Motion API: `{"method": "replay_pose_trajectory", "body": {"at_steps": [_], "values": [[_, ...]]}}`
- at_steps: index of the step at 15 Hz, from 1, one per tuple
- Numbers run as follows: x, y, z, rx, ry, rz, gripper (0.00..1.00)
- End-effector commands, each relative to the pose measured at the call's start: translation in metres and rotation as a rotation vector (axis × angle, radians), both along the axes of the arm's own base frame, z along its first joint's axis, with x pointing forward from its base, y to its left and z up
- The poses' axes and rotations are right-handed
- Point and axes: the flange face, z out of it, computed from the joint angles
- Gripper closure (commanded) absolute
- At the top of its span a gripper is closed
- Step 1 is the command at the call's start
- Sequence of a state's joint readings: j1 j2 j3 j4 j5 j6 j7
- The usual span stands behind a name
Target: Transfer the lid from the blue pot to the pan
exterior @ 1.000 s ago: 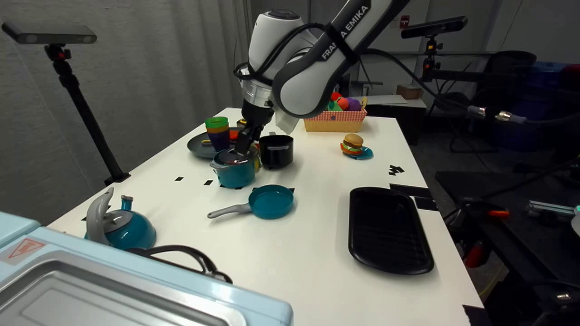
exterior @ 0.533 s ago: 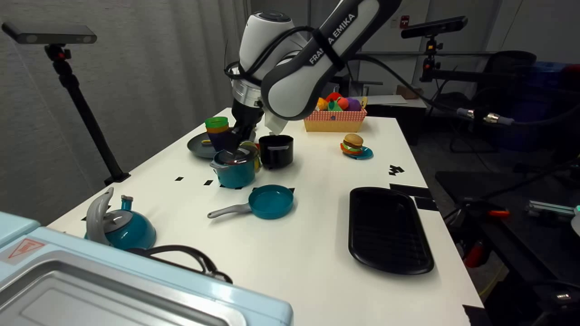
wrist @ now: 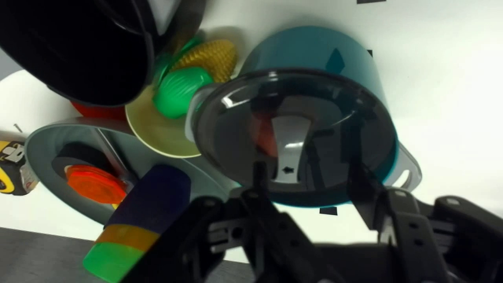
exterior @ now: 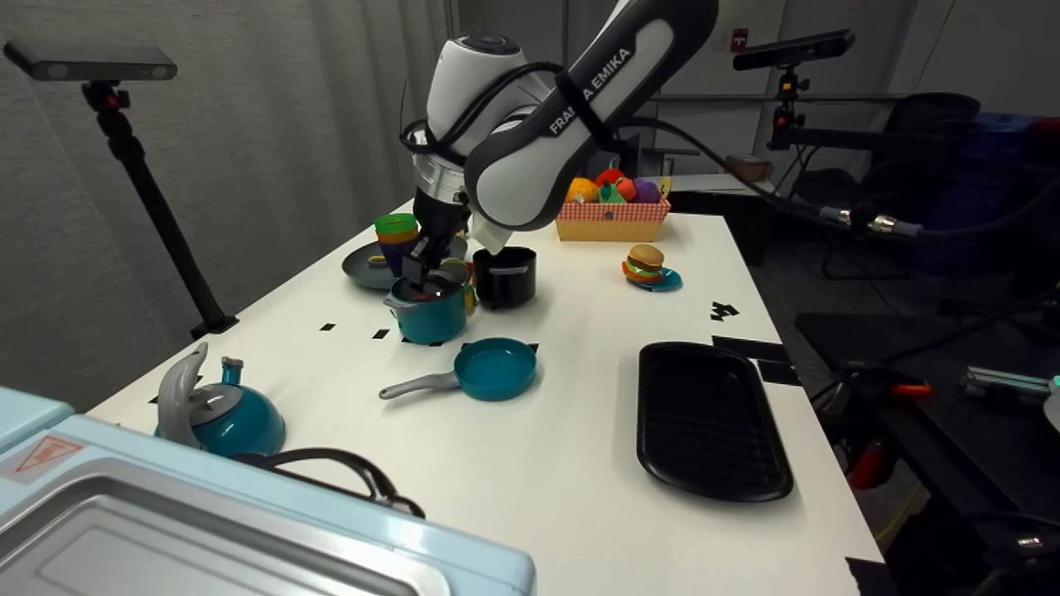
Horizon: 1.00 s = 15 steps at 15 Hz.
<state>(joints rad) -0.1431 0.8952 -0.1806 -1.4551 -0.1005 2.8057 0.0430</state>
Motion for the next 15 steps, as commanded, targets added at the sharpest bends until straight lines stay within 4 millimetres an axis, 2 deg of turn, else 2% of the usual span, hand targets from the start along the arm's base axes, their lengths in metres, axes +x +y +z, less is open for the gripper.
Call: {"method": "replay_pose_trajectory", "body": {"at_steps": [1,4,5,7,10,12,13,15], "values": [[0.011,-0.009,0.0,0.006,-0.004,-0.017,0.76],[0.013,-0.011,0.0,0.005,-0.01,-0.02,0.98],[0.013,-0.011,0.001,0.002,-0.014,-0.02,1.0],[0.011,-0.01,0.003,-0.004,-0.018,-0.022,0.96],[0.002,-0.003,0.015,-0.022,-0.036,-0.013,0.96],[-0.006,0.003,0.028,-0.032,-0.052,-0.003,0.96],[-0.011,0.014,0.037,-0.034,-0.065,-0.001,0.96],[-0.024,0.025,0.052,-0.034,-0.085,0.007,0.96]]}}
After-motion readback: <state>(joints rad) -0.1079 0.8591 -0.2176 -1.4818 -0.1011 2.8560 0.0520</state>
